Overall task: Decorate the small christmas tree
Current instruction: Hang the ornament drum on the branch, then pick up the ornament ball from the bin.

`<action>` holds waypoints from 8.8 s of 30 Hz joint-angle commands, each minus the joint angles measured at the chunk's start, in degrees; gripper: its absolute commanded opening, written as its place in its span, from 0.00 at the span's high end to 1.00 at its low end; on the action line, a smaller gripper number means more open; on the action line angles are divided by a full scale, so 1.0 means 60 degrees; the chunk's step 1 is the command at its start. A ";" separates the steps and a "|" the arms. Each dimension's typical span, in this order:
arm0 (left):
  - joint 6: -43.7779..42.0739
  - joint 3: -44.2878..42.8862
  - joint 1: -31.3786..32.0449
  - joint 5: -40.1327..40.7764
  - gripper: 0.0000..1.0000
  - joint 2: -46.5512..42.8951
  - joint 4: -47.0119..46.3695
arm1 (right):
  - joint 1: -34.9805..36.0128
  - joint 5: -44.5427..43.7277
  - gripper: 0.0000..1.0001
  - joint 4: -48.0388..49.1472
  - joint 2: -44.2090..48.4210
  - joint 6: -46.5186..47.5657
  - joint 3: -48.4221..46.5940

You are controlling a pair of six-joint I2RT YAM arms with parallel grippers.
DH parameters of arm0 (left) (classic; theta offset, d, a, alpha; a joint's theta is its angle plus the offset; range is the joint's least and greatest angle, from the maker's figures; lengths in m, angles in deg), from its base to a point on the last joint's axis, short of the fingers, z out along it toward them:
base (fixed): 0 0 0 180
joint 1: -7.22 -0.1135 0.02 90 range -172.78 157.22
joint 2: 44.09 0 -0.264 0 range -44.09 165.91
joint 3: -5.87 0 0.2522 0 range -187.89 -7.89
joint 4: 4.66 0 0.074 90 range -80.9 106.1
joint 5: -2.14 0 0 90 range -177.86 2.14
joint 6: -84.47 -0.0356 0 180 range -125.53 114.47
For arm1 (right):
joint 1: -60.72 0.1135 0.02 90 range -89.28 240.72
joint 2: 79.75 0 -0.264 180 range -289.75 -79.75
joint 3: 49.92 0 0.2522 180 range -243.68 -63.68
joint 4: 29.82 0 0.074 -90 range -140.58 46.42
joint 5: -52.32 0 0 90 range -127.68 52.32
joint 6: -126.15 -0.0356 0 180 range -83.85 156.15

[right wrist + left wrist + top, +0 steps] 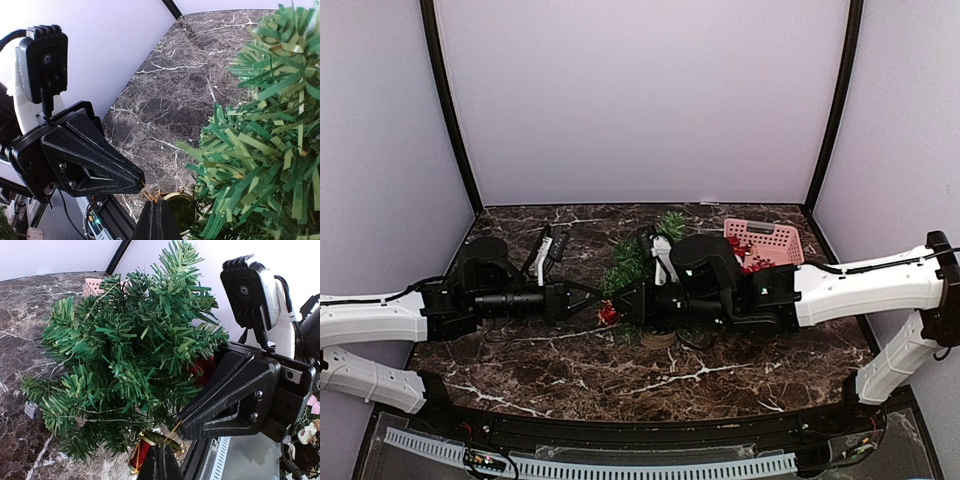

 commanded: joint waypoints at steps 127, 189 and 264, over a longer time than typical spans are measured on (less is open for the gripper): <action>-0.0159 -0.2842 -0.0071 0.0776 0.86 0.2111 0.0979 | 0.0137 -0.2746 1.00 -0.2054 0.0266 -0.1343 -0.0896; -0.0598 -0.2696 -0.0349 0.2332 0.05 -0.0176 0.3199 | 0.0841 -0.3883 0.37 -0.2146 0.3524 0.1262 -0.0106; -0.3374 -0.2951 -0.7716 0.0472 0.04 0.0254 0.4920 | -0.8240 0.2217 0.97 -0.3303 -0.2676 0.4330 -0.0883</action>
